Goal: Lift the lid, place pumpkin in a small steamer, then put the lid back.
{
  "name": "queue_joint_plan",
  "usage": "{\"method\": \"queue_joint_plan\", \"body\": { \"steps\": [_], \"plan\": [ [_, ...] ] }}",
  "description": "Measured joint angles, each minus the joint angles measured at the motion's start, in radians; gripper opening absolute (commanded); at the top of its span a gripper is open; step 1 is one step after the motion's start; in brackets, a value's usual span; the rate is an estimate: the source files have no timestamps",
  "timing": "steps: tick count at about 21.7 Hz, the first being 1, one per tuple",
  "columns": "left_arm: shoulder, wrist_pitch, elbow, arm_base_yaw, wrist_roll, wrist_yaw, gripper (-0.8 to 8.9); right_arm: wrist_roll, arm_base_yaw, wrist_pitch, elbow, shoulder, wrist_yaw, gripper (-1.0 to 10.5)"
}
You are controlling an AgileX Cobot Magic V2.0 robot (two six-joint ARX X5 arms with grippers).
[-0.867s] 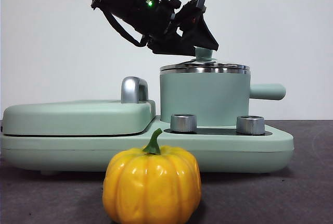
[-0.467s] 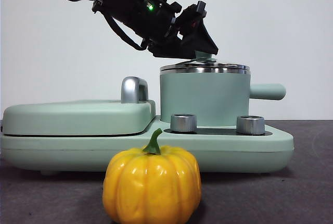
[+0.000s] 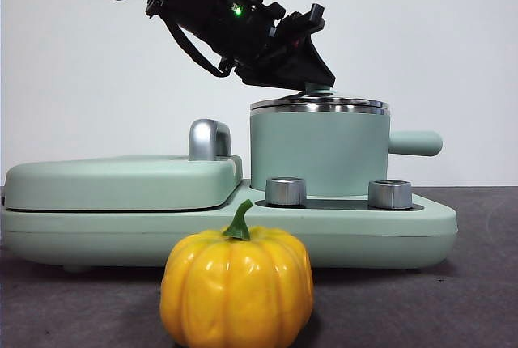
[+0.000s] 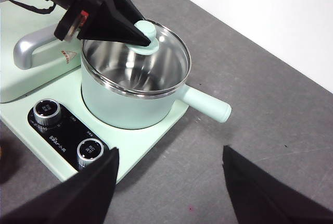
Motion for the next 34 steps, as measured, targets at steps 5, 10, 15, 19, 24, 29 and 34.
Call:
{"method": "queue_joint_plan", "body": {
  "steps": [5, 10, 15, 19, 24, 29, 34],
  "plan": [
    [-0.007, -0.005, 0.0, 0.0, 0.026, -0.003, 0.08, 0.0, 0.0, 0.0, 0.0, 0.0, 0.0, 3.1],
    [-0.042, 0.0, -0.001, 0.003, 0.049, -0.053, 0.08, 0.0, 0.0, 0.0, 0.0, 0.0, 0.0, 3.1],
    [-0.115, 0.0, 0.0, 0.006, 0.055, -0.063, 0.08, 0.0, 0.0, 0.0, 0.0, 0.0, 0.0, 3.1],
    [-0.172, -0.093, 0.0, 0.005, 0.024, -0.063, 0.08, 0.0, 0.0, 0.0, 0.0, 0.0, 0.0, 3.1],
    [-0.286, -0.287, 0.0, 0.005, -0.068, -0.124, 0.1, 0.0, 0.0, -0.002, 0.0, 0.0, 0.0, 3.2],
    [-0.41, -0.426, 0.0, 0.008, -0.129, -0.281, 0.1, -0.002, 0.01, -0.031, 0.0, 0.005, -0.04, 3.2],
    [-0.507, -0.544, 0.0, 0.01, -0.148, -0.341, 0.1, -0.009, 0.06, -0.059, 0.0, 0.041, -0.111, 3.4]
  ]
}}
